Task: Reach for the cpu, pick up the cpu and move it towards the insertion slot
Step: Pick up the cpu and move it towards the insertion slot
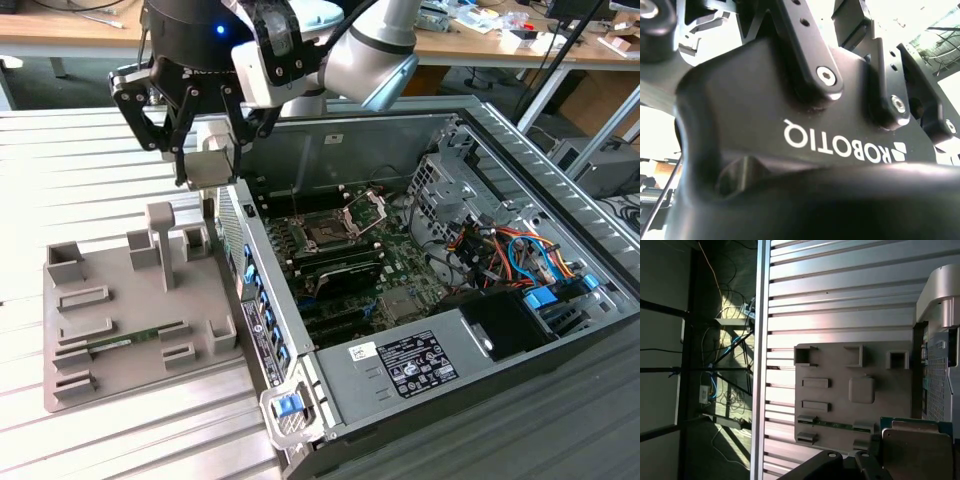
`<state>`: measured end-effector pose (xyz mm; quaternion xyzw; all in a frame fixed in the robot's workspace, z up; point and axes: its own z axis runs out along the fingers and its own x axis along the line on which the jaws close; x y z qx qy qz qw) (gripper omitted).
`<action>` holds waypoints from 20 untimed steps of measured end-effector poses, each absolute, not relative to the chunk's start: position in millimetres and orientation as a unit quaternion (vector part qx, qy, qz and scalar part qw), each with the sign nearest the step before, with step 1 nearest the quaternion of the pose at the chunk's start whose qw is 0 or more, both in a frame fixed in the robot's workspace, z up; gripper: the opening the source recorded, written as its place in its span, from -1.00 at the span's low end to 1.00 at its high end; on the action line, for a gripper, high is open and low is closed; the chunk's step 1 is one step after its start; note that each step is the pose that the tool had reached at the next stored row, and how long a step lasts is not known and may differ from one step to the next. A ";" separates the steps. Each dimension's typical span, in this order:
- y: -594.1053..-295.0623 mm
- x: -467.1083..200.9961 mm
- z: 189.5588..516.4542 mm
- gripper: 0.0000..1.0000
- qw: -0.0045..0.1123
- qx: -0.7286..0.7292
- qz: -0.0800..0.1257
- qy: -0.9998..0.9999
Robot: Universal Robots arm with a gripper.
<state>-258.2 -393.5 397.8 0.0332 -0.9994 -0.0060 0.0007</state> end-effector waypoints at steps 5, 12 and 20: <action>-393.5 -253.7 397.7 0.09 0.001 0.033 -0.006 -0.999; -393.5 -248.6 397.7 0.09 0.001 0.033 -0.006 -0.999; -393.5 -242.1 397.7 0.09 0.001 0.033 -0.006 -0.999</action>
